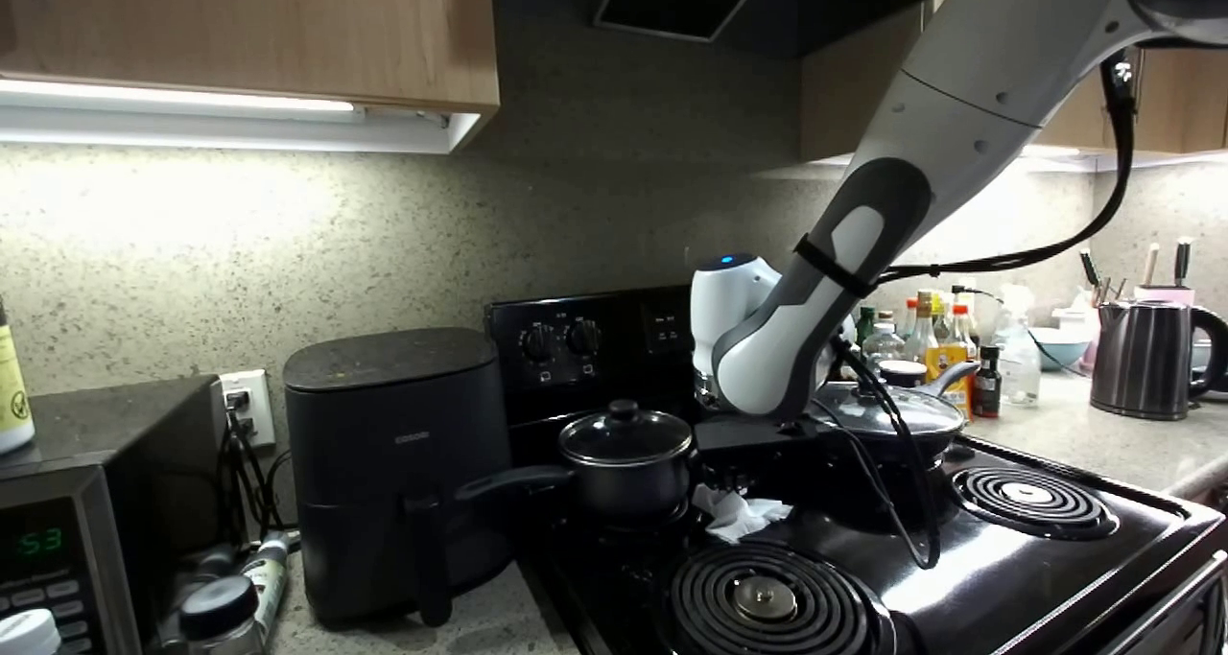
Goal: Pick up the cleaning wipe and clean the stove
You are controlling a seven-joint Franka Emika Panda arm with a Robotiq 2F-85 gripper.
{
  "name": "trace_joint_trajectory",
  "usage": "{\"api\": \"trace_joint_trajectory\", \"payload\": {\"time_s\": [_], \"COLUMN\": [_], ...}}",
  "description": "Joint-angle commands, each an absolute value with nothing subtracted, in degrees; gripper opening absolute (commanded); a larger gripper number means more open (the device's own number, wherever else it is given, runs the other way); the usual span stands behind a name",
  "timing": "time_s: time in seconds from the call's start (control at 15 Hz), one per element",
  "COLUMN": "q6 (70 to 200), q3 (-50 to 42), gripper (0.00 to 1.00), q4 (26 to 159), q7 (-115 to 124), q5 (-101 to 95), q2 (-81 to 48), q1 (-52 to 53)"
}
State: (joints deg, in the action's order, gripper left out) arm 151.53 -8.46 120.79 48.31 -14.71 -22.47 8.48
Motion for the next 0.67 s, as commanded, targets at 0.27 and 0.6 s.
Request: {"api": "trace_joint_trajectory", "payload": {"time_s": [0.27, 0.6], "q6": [150.68, 140.76], "q3": [-23.42, -24.8], "gripper": [0.0, 0.0], "q4": [115.66, 117.06], "q7": [73.7, 85.14], "q5": [-29.55, -34.82], "q2": [-29.83, -28.71], "q1": [16.58, 16.85]}}
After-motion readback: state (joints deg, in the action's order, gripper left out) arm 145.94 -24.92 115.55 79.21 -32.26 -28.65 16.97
